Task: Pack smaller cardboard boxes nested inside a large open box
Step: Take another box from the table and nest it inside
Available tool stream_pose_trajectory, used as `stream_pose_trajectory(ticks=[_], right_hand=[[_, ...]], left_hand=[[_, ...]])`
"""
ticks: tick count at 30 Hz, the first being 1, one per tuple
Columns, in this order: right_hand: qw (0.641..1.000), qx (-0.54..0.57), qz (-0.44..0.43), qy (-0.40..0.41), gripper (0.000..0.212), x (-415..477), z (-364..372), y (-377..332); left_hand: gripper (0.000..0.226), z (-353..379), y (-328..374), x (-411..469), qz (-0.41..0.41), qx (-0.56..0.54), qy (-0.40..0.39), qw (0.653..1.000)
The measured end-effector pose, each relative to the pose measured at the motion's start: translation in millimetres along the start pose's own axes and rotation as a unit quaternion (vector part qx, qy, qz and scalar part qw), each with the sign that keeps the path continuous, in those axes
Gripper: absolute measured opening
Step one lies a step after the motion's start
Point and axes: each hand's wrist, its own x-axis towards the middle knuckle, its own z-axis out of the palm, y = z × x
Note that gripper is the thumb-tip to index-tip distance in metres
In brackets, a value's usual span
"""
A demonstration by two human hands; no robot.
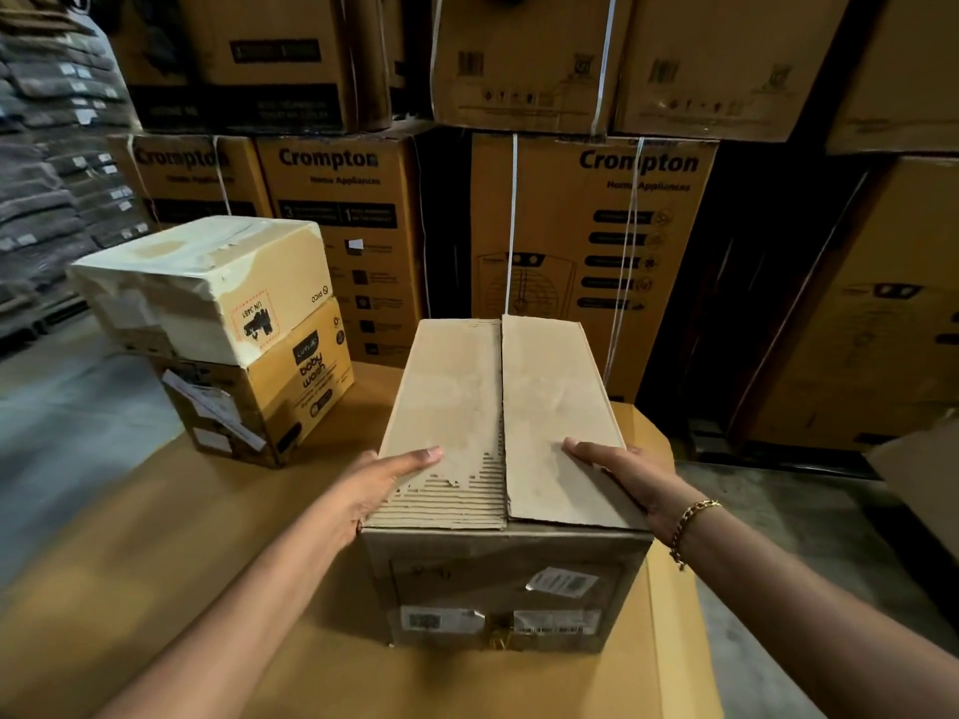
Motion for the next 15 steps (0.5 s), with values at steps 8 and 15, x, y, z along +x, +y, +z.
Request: stream_pose_trajectory(ticks=[8,15], right_hand=[[0.994,0.026,-0.105,0.031,0.075,-45.3,-2.8,8.7],[0.945,0.123,-0.291,0.088,0.068,-86.8,-21.6,16.4]], left_hand=[[0.111,-5.8,3.0,-26.9,0.108,-0.076,-0.011,0.991],[0.103,14.6,22.4,-39.0,0.255,-0.083,-0.019,0.963]])
